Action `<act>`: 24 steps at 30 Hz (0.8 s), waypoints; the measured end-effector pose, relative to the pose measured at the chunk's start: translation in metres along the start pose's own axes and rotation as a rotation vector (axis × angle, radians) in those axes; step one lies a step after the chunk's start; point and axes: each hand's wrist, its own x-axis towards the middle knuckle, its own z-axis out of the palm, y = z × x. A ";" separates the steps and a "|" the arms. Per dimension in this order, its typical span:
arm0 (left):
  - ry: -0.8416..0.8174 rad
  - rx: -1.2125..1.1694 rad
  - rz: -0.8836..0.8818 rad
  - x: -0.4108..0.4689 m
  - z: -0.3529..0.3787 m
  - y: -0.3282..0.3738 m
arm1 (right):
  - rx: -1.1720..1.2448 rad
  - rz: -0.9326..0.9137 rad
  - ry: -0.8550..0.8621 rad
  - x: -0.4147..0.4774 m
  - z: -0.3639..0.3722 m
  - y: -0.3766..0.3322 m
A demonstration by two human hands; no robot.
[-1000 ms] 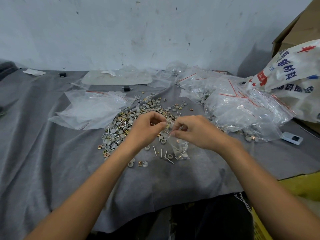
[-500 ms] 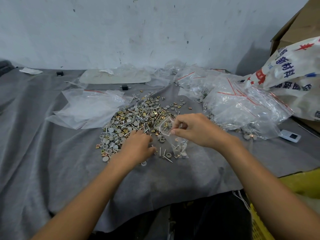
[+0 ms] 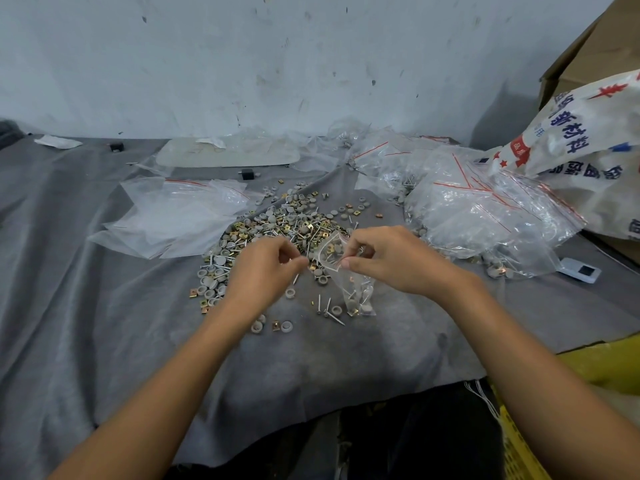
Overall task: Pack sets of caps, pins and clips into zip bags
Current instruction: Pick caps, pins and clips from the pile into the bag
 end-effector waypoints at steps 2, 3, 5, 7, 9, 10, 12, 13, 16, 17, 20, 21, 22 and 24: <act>0.104 -0.135 -0.016 0.003 -0.010 0.009 | -0.006 0.000 0.002 0.001 0.001 0.000; 0.133 -0.185 -0.019 0.004 -0.013 0.014 | -0.009 0.001 0.000 0.001 0.002 0.000; 0.153 -0.217 0.000 0.005 -0.015 0.021 | -0.015 0.000 -0.005 0.001 0.003 -0.001; 0.161 -0.206 0.031 0.005 -0.014 0.025 | -0.016 -0.003 -0.007 0.001 0.003 -0.002; 0.142 -0.220 0.050 0.005 -0.013 0.026 | -0.012 -0.006 -0.006 0.001 0.003 -0.003; 0.119 -0.222 0.065 0.004 -0.011 0.026 | -0.009 -0.003 -0.007 0.001 0.002 -0.003; 0.074 -0.204 0.099 0.001 -0.008 0.025 | -0.006 0.002 -0.011 0.000 0.000 -0.002; 0.064 -0.194 0.102 0.001 -0.006 0.024 | -0.006 0.001 -0.010 0.000 -0.001 -0.002; 0.063 -0.116 0.036 0.000 -0.003 0.018 | -0.008 -0.008 0.007 -0.001 -0.001 0.000; 0.020 -0.055 0.013 -0.001 -0.001 0.015 | -0.008 -0.009 0.009 -0.002 -0.001 0.001; -0.254 0.202 0.006 -0.009 0.008 0.010 | -0.006 -0.005 0.007 -0.002 0.000 0.002; -0.332 0.278 0.004 -0.012 0.013 0.011 | -0.006 -0.002 0.010 -0.001 0.000 0.002; -0.376 0.345 0.001 -0.016 0.019 0.011 | -0.007 -0.002 0.014 -0.001 0.001 0.002; -0.385 0.448 0.003 -0.022 0.030 0.012 | -0.008 -0.008 0.022 -0.001 0.002 0.001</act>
